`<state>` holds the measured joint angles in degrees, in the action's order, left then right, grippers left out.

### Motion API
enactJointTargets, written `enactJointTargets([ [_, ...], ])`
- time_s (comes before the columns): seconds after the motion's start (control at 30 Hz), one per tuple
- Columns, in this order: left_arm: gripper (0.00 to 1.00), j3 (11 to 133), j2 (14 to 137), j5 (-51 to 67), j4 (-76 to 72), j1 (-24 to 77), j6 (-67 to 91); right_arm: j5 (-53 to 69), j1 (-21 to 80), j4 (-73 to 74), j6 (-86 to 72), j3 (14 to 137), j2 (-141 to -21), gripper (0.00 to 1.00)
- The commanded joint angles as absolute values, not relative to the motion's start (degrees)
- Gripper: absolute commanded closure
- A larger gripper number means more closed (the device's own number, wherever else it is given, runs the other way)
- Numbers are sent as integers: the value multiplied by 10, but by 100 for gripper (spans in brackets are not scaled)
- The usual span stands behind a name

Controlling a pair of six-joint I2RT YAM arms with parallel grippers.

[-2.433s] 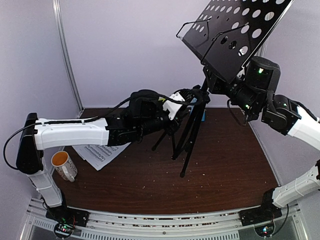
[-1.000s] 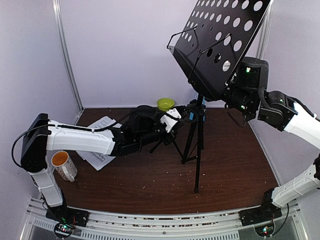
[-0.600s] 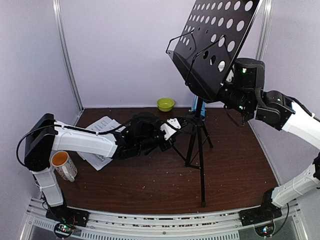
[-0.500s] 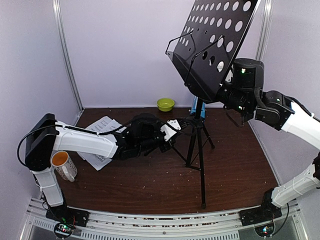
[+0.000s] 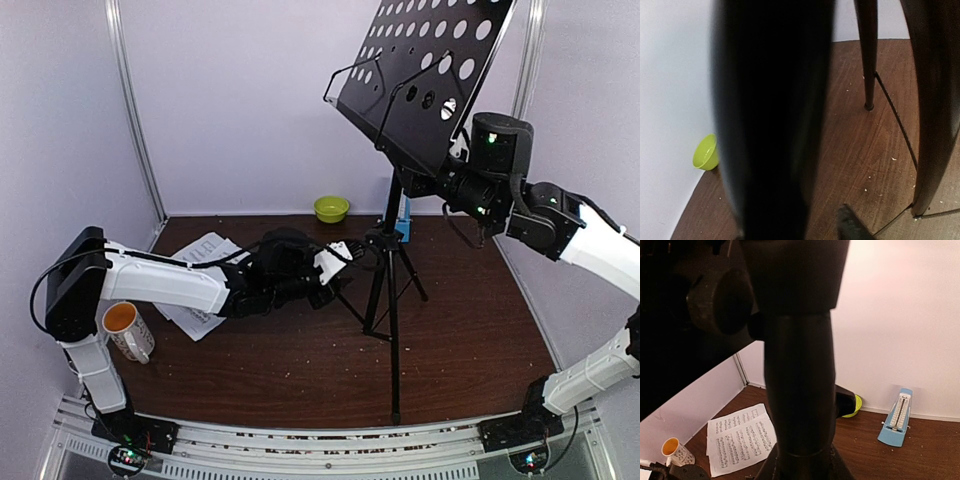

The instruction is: Set up the instrument practice props

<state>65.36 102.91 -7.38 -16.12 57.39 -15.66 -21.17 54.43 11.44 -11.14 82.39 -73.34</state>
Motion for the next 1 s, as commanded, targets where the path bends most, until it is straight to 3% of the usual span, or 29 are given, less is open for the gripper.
enactJointTargets([
  [0.0, 46, 633, 1011, -74, -111, 565, -86, -190, 541, -154, -154, 847, -687, 100],
  [0.17, 21, 601, 976, -33, -154, 565, -53, -167, 540, -162, -147, 834, -696, 100],
  [0.2, 9, 590, 965, -23, -176, 565, -49, -163, 539, -164, -147, 831, -698, 100],
  [0.27, 3, 569, 942, -7, -206, 566, -44, -147, 536, -168, -146, 827, -702, 100],
  [0.63, 2, 549, 874, 12, -205, 565, -41, -71, 516, -141, -107, 854, -739, 100],
  [0.83, 2, 565, 871, -66, -208, 560, -5, -39, 512, -124, -107, 870, -762, 100],
  [0.97, 2, 562, 864, -24, -236, 554, -5, -23, 511, -124, -102, 865, -767, 100],
])
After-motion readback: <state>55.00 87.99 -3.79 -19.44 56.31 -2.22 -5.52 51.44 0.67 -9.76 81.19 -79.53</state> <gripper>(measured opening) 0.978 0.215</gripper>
